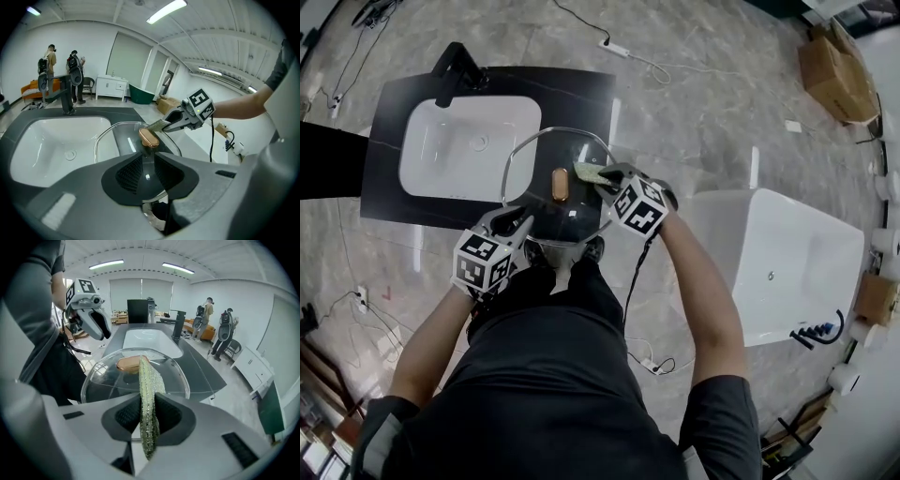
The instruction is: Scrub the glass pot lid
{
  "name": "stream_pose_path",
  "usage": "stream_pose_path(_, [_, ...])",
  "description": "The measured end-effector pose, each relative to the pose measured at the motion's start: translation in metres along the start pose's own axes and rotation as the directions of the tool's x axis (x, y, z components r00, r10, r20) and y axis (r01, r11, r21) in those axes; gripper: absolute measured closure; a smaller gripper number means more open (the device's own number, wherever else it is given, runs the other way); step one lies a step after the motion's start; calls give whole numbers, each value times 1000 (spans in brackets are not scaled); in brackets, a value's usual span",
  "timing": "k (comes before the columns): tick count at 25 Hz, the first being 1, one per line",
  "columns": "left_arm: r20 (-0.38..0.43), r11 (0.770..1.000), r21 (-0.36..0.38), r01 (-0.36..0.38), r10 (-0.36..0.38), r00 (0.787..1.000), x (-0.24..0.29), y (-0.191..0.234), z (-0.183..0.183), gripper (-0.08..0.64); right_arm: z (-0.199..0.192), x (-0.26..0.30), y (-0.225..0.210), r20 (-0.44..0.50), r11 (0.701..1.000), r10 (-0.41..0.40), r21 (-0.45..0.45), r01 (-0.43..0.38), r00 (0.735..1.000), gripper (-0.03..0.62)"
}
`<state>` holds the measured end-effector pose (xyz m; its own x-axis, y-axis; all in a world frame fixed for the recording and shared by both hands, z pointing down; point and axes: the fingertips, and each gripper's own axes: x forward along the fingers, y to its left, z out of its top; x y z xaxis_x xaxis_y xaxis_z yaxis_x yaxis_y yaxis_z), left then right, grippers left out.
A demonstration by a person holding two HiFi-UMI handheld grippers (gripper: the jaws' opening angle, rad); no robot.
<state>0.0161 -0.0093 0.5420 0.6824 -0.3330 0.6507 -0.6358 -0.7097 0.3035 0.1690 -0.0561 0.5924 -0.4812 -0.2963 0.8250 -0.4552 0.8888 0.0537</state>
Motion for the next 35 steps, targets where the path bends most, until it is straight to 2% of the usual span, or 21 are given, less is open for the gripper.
stream_pose_path(6, [8, 995, -71, -71, 71, 997, -19, 10, -15, 482, 26, 28, -34, -44, 997, -37, -68, 34, 998, 529])
stream_pose_path(11, [5, 988, -113, -106, 107, 994, -30, 21, -28, 482, 33, 40, -36, -46, 995, -37, -94, 33, 998, 529])
stream_pose_path(16, [4, 987, -123, -100, 101, 995, -26, 24, -30, 482, 17, 32, -13, -32, 997, -51, -63, 49, 998, 529])
stream_pose_path(20, [4, 994, -86, -66, 66, 998, -14, 18, -19, 482, 3, 25, 18, -42, 996, -54, -72, 51, 998, 529])
stream_pose_path(25, [-1, 998, -54, -29, 29, 1000, -1, 11, -6, 482, -10, 13, 65, -37, 998, -17, -66, 15, 999, 529])
stream_pose_path(30, [-8, 999, -52, -17, 16, 1000, 4, 7, -1, 482, -18, 4, 104, -23, 998, 42, -51, -43, 999, 529])
stream_pose_path(33, [-4, 998, -59, -24, 23, 1000, 1, 8, 0, 482, -19, 4, 104, -23, 996, 62, -61, -64, 998, 529])
stream_pose_path(35, [-1, 997, -70, -34, 34, 999, -2, 9, -2, 482, -17, 7, 87, -22, 997, 49, -58, -51, 999, 529])
